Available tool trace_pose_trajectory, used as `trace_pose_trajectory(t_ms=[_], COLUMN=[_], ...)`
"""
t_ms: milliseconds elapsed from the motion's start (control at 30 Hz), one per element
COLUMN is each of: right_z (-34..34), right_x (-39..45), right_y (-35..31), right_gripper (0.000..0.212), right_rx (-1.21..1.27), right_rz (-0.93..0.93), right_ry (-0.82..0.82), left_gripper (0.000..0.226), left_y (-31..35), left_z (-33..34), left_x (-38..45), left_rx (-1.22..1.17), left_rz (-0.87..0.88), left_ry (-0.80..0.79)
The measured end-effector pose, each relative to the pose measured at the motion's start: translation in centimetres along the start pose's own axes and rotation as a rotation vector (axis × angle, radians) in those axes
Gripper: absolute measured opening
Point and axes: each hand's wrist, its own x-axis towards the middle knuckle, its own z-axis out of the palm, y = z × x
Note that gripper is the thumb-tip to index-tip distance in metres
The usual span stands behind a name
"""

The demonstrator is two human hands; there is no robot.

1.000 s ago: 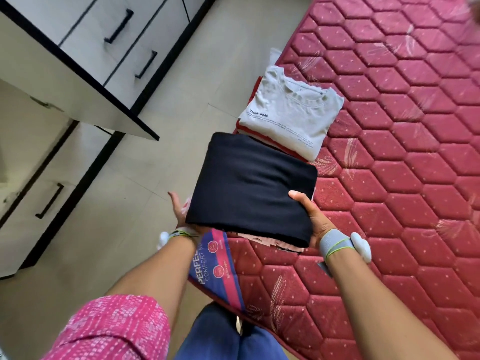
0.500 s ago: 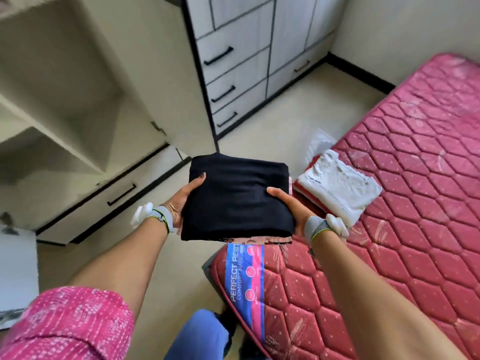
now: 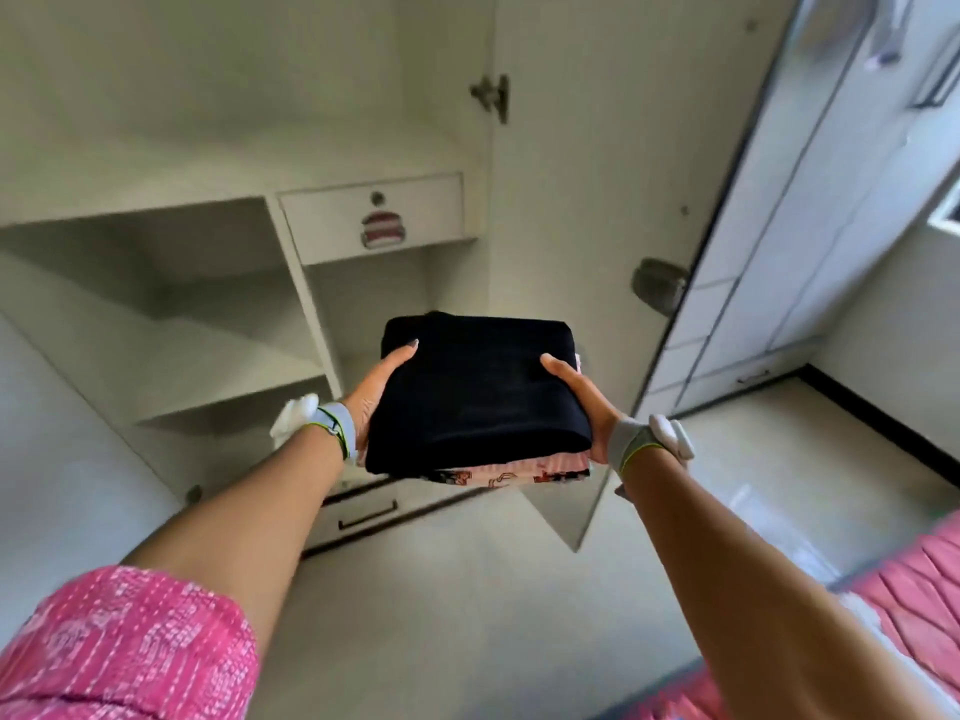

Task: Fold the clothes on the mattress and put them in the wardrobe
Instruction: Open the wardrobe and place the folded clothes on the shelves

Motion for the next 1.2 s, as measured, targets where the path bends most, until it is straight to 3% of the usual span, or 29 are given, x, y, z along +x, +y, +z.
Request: trace_pose_trajectory(t_ms=[133, 300, 433, 533, 667, 767, 933, 1033, 1133, 1200], right_z=[5.9, 10.0, 12.2, 13.6, 15.8, 17.4, 18.8, 19.9, 20.5, 20.8], right_x=[3.6, 8.5, 11.9, 16.4, 22.1, 26.9, 36.1, 40.8, 45.3, 47.8], right_y=[-8.9, -18.2, -24.4, -29.5, -34.4, -37.7, -43.4, -45.3, -46.5, -47.1], right_gripper=[0.075, 0.096, 0.057, 0.04, 0.028, 0.029, 0.055, 0.043, 0.046, 0.033], right_rx=[-0.036, -0.033, -0.043, -0.073, -0.102, -0.087, -0.065, -0.058, -0.063, -0.048], right_rz=[-0.124, -0.307, -0.427, -0.453, -0.505, -0.489, -0.563, -0.571, -0.605, -0.604], right_ry=[-0.091, -0.081, -0.196, -0.223, -0.15, -0.156, -0.125, -0.136, -0.07, -0.041], left_gripper=[0.072, 0.079, 0.066, 0.061, 0.067, 0.066, 0.071, 0.07, 0.07, 0.071], left_y=[10.2, 21.0, 27.6, 33.0, 38.0, 41.5, 47.5, 49.1, 50.5, 51.5], left_z=[-4.7, -8.4, -10.3, -12.1, -14.4, -15.3, -17.2, -18.2, -19.4, -20.4], left_x=[0.9, 2.9, 5.4, 9.4, 14.4, 17.9, 25.7, 29.7, 33.9, 36.9], left_rx=[0.056, 0.11, 0.11, 0.083, 0.022, -0.016, -0.04, -0.071, -0.064, -0.077], left_rz=[0.087, 0.192, 0.266, 0.363, 0.35, 0.362, 0.381, 0.343, 0.348, 0.344], left_ry=[0.005, 0.107, 0.109, 0.145, 0.255, 0.198, 0.243, 0.208, 0.223, 0.202])
